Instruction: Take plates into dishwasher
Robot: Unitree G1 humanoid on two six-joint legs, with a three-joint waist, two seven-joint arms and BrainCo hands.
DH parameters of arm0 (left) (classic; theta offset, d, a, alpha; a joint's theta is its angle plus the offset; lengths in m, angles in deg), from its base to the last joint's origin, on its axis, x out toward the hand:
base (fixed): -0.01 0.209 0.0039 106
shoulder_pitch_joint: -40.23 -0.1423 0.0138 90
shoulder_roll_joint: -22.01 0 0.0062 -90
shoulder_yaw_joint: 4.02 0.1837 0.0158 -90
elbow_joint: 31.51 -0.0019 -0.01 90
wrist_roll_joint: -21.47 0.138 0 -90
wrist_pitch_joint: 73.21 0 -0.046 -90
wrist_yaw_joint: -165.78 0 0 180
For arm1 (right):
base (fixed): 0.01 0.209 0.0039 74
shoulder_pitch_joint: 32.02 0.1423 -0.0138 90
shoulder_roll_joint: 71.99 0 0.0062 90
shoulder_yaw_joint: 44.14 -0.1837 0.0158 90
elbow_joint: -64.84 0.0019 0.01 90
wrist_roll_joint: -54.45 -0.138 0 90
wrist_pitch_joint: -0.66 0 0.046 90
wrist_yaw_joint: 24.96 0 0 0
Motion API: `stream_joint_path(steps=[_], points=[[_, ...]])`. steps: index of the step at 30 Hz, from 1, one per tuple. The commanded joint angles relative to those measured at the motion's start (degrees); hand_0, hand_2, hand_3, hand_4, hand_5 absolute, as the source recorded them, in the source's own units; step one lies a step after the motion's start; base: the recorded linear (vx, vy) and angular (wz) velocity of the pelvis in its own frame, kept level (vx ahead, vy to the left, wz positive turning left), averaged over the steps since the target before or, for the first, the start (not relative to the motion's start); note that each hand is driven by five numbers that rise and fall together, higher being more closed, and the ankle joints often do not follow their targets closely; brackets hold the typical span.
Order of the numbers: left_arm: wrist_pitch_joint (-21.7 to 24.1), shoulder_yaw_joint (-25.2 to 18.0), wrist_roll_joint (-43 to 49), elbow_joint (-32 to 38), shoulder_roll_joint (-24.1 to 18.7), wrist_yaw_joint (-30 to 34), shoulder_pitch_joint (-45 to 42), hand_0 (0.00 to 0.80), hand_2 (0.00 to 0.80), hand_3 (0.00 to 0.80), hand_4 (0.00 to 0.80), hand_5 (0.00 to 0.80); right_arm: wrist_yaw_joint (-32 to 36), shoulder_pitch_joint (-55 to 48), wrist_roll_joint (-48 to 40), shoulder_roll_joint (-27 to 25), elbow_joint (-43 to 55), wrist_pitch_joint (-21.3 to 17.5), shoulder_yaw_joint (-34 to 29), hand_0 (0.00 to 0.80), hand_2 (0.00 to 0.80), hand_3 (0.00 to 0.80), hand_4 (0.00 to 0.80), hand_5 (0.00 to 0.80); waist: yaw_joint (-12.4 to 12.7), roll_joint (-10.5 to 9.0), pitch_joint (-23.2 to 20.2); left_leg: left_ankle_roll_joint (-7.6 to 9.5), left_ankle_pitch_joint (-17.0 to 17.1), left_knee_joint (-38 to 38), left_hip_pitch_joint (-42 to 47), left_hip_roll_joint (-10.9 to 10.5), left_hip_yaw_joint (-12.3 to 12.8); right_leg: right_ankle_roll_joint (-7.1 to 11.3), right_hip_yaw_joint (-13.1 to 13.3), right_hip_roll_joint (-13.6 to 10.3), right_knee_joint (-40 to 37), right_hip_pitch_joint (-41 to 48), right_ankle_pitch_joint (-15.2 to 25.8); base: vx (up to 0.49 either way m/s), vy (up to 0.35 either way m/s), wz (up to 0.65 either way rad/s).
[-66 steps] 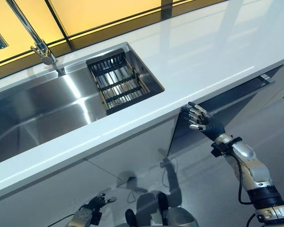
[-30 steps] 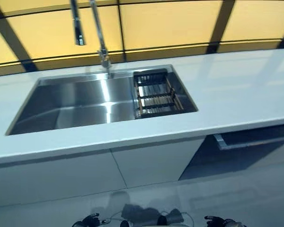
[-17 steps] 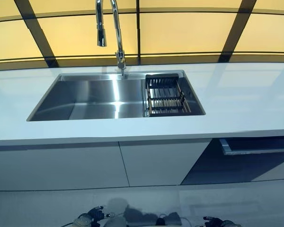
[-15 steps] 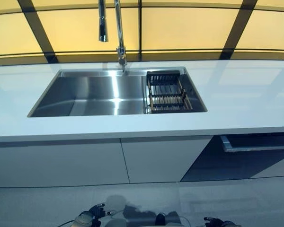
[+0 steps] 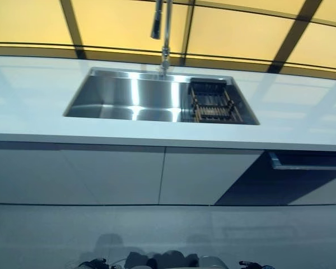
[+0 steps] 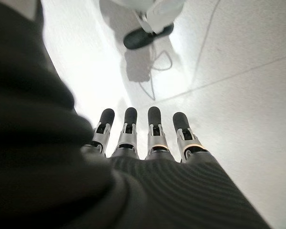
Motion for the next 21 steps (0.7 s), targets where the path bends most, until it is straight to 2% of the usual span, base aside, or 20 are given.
stream_joint_path(steps=[1,3,4,6,9,11,12,13,17,18,21], points=[[0.4,-1.9,-2.0,-0.5,-0.8,-1.5,2.4,0.0,0.0,0.0,0.0,0.0,0.8,1.7,0.2,2.8,0.5,-1.3,-0.3,0.0,0.0,0.0,0.0,0.0,0.2,-1.66,-2.8,-0.46,-4.1,-2.4,0.6,-2.9,5.7,0.82,4.4,0.8,3.0,-1.2,1.9,-0.441,-0.168,-0.03],[1.8,-2.0,-2.2,-0.6,-0.8,-1.8,2.7,0.0,0.0,0.0,0.0,0.0,0.7,2.0,0.4,3.0,0.6,-1.1,0.7,0.0,0.0,0.0,0.0,0.0,1.1,-2.69,-3.5,-1.32,-3.3,-2.4,-1.0,-3.0,5.2,0.53,4.9,1.2,-2.2,2.0,-0.1,-0.404,-0.221,-0.05],[2.4,-2.1,-1.5,-0.4,-0.8,-1.8,2.9,0.0,0.0,0.0,0.0,0.0,0.5,1.9,0.2,3.0,1.0,-0.7,1.1,0.0,0.0,0.0,0.0,0.0,1.8,-3.24,-3.4,-2.27,-2.0,-2.2,-2.4,-3.0,5.1,-0.17,4.7,1.4,-8.8,5.3,-2.6,-0.333,-0.245,-0.07],[4.2,-1.5,-1.3,0.4,-0.5,-1.5,3.4,0.0,0.0,0.0,0.0,0.0,0.7,2.4,0.6,2.2,1.6,0.4,1.7,0.0,0.0,0.0,0.0,0.0,2.9,-3.42,-3.0,-4.35,0.4,-1.6,-6.4,-2.0,6.0,-1.49,6.1,2.8,-19.6,9.5,-5.7,-0.413,-0.207,-0.3],[5.8,0.2,-1.9,1.5,0.4,-1.0,4.2,0.0,0.0,0.0,0.0,0.0,1.4,3.6,0.6,0.7,1.7,1.3,2.5,0.0,0.0,0.0,0.0,0.0,3.9,-2.92,-1.5,-6.96,4.3,-2.3,-12.0,-0.4,7.8,-2.5,6.7,4.3,-25.2,11.7,-5.5,-0.464,-0.133,-0.43],[6.2,1.3,-2.0,2.1,1.3,-1.3,5.1,0.0,0.0,0.0,0.0,0.0,1.0,4.0,-0.1,0.2,1.4,1.6,2.3,0.0,0.0,0.0,0.0,0.0,3.5,-2.43,-0.5,-8.14,5.9,-2.4,-14.2,0.5,10.5,-3.23,5.5,5.1,-27.2,12.1,-4.5,-0.462,-0.096,0.0],[6.2,1.9,-1.2,2.2,1.8,-0.5,5.1,0.0,0.0,0.0,0.0,0.0,0.7,3.9,-0.4,0.2,1.3,2.3,2.1,0.0,0.0,0.0,0.0,0.0,3.2,-2.43,0.1,-8.14,5.8,-1.9,-14.2,0.5,11.8,-3.55,4.5,5.0,-27.2,11.9,-4.1,-0.424,-0.053,0.25],[6.5,2.4,-0.7,2.1,2.3,-0.1,5.0,0.0,0.0,0.0,0.0,0.0,0.4,3.7,-1.2,0.1,1.0,2.8,2.0,0.0,0.0,0.0,0.0,0.0,3.0,-2.61,0.4,-7.94,5.1,-0.7,-13.9,0.5,12.0,-3.9,3.9,4.8,-27.4,11.5,-3.8,-0.404,-0.037,0.36],[6.8,2.2,-2.1,2.1,3.8,-0.1,3.7,0.0,0.0,0.0,0.0,0.0,-0.3,2.4,-1.6,0.2,0.0,3.2,0.8,0.0,0.0,0.0,0.0,0.0,2.1,-4.31,0.4,-6.16,-1.5,8.3,-11.1,-0.7,7.8,-4.57,3.2,3.1,-27.6,9.1,-1.2,-0.324,0.042,0.43],[6.4,1.8,-2.0,2.0,4.0,0.2,3.2,0.0,0.0,0.0,0.0,0.0,-0.5,2.2,-1.1,0.2,-0.5,3.1,0.5,0.0,0.0,0.0,0.0,0.0,1.8,-4.9,0.1,-5.73,-3.7,10.5,-10.0,-1.2,7.4,-4.35,3.1,2.6,-27.5,8.3,-0.5,-0.223,0.079,0.22],[5.1,1.2,-0.9,1.7,4.3,0.7,2.6,0.0,0.0,0.0,0.0,0.0,-0.9,1.6,-1.0,0.4,-1.2,2.7,-0.1,0.0,0.0,0.0,0.0,0.0,1.3,-5.47,-1.0,-5.6,-7.0,12.7,-7.3,-1.5,6.8,-3.77,2.8,1.9,-27.4,7.2,0.3,-0.157,0.093,0.09]])
